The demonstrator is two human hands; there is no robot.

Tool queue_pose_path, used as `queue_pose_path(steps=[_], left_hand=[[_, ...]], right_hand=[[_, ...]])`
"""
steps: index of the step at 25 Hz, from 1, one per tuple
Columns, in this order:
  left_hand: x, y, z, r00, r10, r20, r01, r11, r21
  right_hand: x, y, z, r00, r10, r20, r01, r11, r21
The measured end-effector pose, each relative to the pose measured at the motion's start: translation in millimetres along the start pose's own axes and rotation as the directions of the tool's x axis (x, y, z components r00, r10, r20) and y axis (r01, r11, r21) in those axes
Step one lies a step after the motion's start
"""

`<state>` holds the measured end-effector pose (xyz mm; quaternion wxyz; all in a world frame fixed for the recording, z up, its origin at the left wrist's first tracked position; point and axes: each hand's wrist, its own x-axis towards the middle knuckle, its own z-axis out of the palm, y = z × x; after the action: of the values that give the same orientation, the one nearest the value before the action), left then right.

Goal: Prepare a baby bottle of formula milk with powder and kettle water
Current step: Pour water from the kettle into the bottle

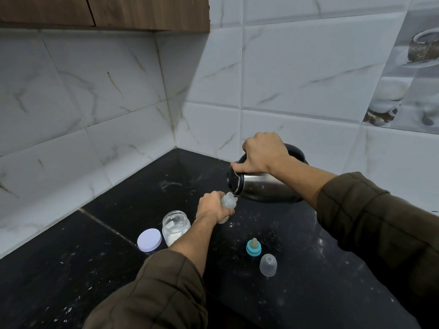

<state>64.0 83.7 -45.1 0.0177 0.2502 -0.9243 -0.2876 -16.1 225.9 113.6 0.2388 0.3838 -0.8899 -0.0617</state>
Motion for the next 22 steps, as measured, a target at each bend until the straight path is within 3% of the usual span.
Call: queue_pose_path(steps=[22], left_hand=[[-5.0, 1.7, -2.5, 1.000, 0.015, 0.007, -0.015, 1.000, 0.002]], right_hand=[[-4.0, 0.5, -2.0, 1.000, -0.002, -0.006, 0.002, 1.000, -0.016]])
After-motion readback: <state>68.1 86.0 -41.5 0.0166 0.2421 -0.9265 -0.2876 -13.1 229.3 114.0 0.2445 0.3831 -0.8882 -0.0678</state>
